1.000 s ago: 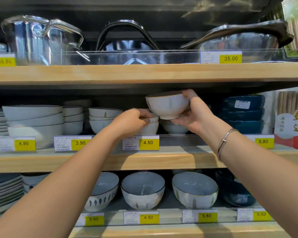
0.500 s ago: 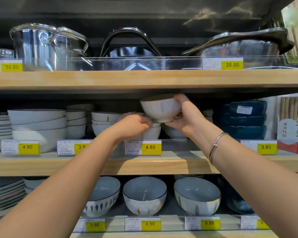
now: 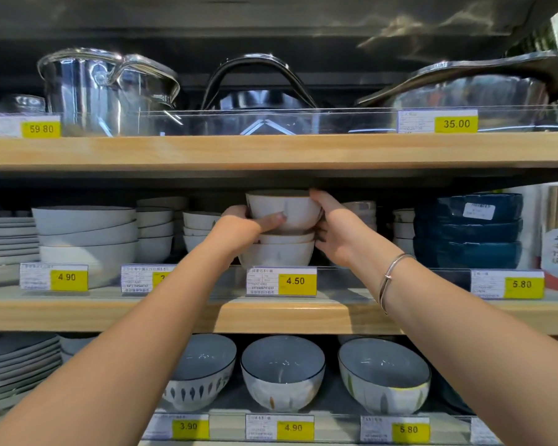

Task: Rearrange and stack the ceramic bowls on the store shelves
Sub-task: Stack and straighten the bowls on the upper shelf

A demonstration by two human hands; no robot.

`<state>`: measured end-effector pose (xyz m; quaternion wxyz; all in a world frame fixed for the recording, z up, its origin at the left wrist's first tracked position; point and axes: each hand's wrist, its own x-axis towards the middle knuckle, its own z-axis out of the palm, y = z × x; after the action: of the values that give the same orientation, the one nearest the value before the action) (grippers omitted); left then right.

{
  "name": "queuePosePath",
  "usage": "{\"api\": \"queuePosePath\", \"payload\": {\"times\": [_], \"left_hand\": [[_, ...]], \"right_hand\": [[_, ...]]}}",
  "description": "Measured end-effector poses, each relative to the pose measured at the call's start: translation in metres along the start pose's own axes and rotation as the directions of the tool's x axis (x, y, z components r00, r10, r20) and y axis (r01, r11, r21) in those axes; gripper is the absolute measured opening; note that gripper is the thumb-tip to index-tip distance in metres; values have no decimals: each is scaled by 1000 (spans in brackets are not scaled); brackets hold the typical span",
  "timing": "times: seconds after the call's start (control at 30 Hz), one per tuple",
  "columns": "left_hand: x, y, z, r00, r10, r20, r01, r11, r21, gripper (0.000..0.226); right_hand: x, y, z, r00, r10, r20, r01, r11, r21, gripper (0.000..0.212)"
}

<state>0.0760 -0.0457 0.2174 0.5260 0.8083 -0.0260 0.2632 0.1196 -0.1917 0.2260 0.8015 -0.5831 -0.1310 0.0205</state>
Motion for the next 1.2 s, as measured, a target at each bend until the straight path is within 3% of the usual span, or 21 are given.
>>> {"api": "queuePosePath", "payload": {"times": [0.1,0.33,0.53,0.8,1.0,1.1,1.2], "left_hand": [[2,-6,-3,998,-63,-29,64,998,30,68],[1,-12,-13,990,-137,26,136,989,53,93],[-4,-8,-21,992,-98,85,93,993,68,109],[-2,-6,-24,980,-135,146,134,991,16,85],[-5,-3,-20,982,-119,147,121,993,-5,49],[-6,-5,-19,982,-107,155,110,994,-7,52],[-3,-6,-15,980,-90,180,87,996,25,67]], "right_hand": [[1,3,5,1000,-7,-19,7,1000,-26,51],[2,6,5,1000,31,-4,-31,995,-100,39],[1,6,5,999,44,14,-41,986,-161,10],[-9,2,-6,977,75,201,-12,954,-300,41],[-1,8,-13,983,26,180,46,921,-386,43],[0,9,-15,986,15,167,54,916,-397,30],[-2,6,-22,989,16,149,50,903,-426,38]]}}
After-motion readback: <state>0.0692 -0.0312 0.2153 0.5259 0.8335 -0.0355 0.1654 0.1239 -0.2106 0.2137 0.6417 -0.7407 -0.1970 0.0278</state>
